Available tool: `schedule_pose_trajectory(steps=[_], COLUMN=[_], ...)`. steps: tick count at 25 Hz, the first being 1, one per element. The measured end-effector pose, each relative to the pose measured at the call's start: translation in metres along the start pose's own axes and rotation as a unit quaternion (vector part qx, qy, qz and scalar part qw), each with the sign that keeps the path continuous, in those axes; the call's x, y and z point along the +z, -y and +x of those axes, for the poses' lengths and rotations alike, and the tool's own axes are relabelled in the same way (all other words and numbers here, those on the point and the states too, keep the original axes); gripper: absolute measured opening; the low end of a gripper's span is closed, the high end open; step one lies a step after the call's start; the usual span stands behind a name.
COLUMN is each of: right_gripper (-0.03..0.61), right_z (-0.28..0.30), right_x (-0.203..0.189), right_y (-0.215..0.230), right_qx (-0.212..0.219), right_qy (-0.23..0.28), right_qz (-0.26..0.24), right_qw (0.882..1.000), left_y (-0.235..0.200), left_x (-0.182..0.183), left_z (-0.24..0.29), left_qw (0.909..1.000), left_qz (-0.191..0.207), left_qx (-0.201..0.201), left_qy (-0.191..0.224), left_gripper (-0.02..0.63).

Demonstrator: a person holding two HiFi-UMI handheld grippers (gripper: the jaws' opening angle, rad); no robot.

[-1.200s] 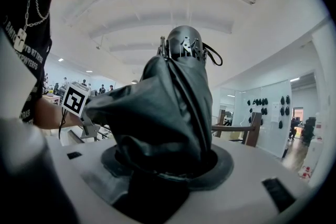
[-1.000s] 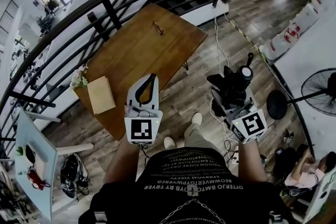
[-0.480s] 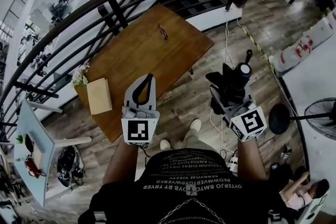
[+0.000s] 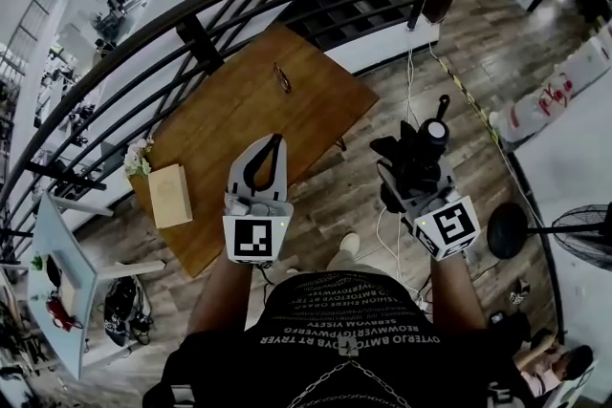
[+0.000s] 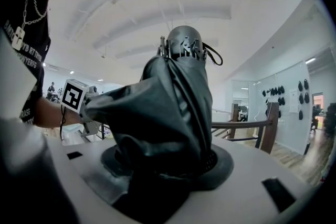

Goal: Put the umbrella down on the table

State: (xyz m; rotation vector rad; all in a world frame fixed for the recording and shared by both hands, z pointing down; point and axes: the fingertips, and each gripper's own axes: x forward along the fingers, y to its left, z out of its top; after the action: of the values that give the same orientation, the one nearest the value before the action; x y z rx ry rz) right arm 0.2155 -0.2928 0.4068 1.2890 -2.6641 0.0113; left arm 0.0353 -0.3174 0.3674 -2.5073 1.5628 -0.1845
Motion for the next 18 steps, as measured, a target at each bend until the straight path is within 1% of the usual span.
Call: schedule_pose_trajectory(steps=[3, 6, 13, 15, 18], right_gripper=[0.247, 0.247, 0.247, 0.247, 0.247], right_z=[0.008, 0.014, 0.035, 0.047, 0.068], right_x=[-0.004, -0.002, 0.0, 0.0, 0.004], right_y=[0.013, 0.019, 0.019, 0.017, 0.011], right_qx=[0.009, 0.02, 0.05, 0.06, 0.076], right_qy=[0.001, 0.004, 0.011, 0.008, 0.009], right_qz=[0.01, 0.012, 0.021, 0.027, 0.027], right_qw=[1.0, 1.0, 0.998, 0.998, 0.997], left_y=[-0.001, -0.01, -0.029, -0.038, -0.057], left_x=[-0.001, -0.001, 0.005, 0.0, -0.01], left_z=[0.003, -0.001, -0.012, -0.018, -0.021], left_qw=[0.9999, 0.9995, 0.9984, 0.9975, 0.9955], left_qz=[-0.006, -0.002, 0.008, 0.014, 0.01], left_qx=[0.011, 0.031, 0.055, 0.067, 0.09], left_qy=[-0.008, -0.012, -0.011, -0.018, -0.03], left_gripper=[0.031, 0.031, 0.031, 0.031, 0.031])
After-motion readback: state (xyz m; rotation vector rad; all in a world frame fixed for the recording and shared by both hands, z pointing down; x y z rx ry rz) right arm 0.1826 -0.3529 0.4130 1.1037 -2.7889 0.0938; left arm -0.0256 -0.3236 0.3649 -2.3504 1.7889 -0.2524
